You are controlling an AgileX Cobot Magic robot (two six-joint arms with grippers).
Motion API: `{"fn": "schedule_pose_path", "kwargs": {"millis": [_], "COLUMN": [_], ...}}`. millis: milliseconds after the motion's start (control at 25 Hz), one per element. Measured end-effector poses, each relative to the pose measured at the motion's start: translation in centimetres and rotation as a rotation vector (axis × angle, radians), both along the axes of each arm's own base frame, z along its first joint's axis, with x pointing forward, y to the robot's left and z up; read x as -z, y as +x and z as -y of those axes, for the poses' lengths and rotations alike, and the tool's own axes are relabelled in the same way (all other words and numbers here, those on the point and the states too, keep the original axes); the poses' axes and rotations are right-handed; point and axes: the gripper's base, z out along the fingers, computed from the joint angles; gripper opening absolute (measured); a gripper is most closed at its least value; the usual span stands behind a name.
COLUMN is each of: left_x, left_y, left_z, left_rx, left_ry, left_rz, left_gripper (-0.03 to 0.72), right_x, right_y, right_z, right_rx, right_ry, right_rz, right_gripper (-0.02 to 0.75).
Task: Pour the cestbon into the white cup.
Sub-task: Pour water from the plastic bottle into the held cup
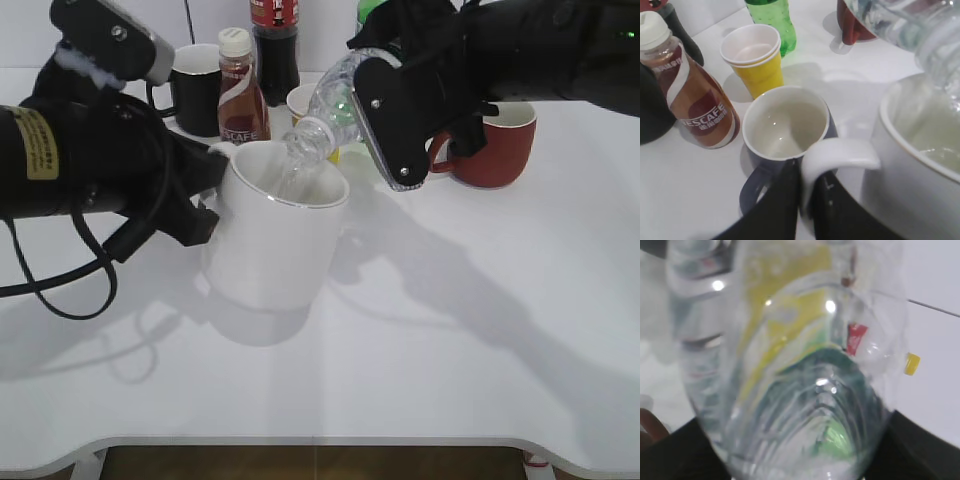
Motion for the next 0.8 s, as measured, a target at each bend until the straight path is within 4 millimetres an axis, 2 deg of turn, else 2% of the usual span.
{"fn": "schedule_pose_path", "kwargs": {"millis": [480, 800], "left_x": [0.01, 0.01], "left_y": [0.00, 0.02], "left_z": [-0.01, -0.03], "left_rx": [0.000, 0.000], "left_ry": [0.001, 0.004], "left_rz": [-0.001, 0.001], "left_gripper": [0.039, 0.039], "right_x": [-0.08, -0.03], "right_y": [0.02, -0.07], "right_z": [-0.03, -0.12], "right_rx": [0.000, 0.115], "right_ry": [0.004, 0.227], "right_rz": [0.001, -0.152], "right_gripper": [0.468, 0.468]}}
